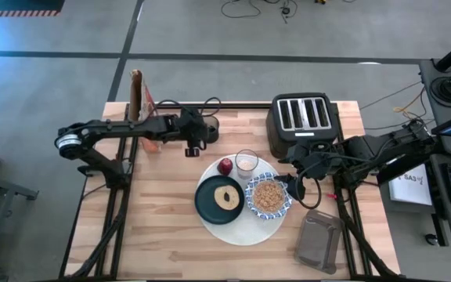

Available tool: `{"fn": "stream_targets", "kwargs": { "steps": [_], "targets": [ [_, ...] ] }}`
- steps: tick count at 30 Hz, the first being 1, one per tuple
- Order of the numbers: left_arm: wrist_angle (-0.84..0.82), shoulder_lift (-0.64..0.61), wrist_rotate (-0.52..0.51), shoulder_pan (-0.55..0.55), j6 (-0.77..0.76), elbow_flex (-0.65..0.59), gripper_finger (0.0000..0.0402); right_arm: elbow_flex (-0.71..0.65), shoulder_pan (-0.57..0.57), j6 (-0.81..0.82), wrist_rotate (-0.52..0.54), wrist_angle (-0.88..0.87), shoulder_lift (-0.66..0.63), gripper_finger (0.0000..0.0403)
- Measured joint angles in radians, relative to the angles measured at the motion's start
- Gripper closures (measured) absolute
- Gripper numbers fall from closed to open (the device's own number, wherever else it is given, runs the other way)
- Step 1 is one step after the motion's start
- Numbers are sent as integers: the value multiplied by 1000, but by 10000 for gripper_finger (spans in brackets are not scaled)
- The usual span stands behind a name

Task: Arrange a breakfast setting
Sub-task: Put the spoon to the right of the white patterned bowl

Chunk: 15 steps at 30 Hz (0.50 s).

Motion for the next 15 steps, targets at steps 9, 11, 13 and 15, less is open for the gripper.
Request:
{"fn": "stream_targets", "kwargs": {
  "steps": [9,11,13,15],
  "targets": [
    [17,0,3,20,-16,0,338,0,0,0,0,0,0,138],
    [18,0,10,22,-17,0,372,0,0,0,0,0,0,138],
    [35,-1,17,25,-26,2,393,0,0,0,0,0,0,138],
    [48,-1,28,26,-36,2,395,0,0,0,0,0,0,138]
  ]
}}
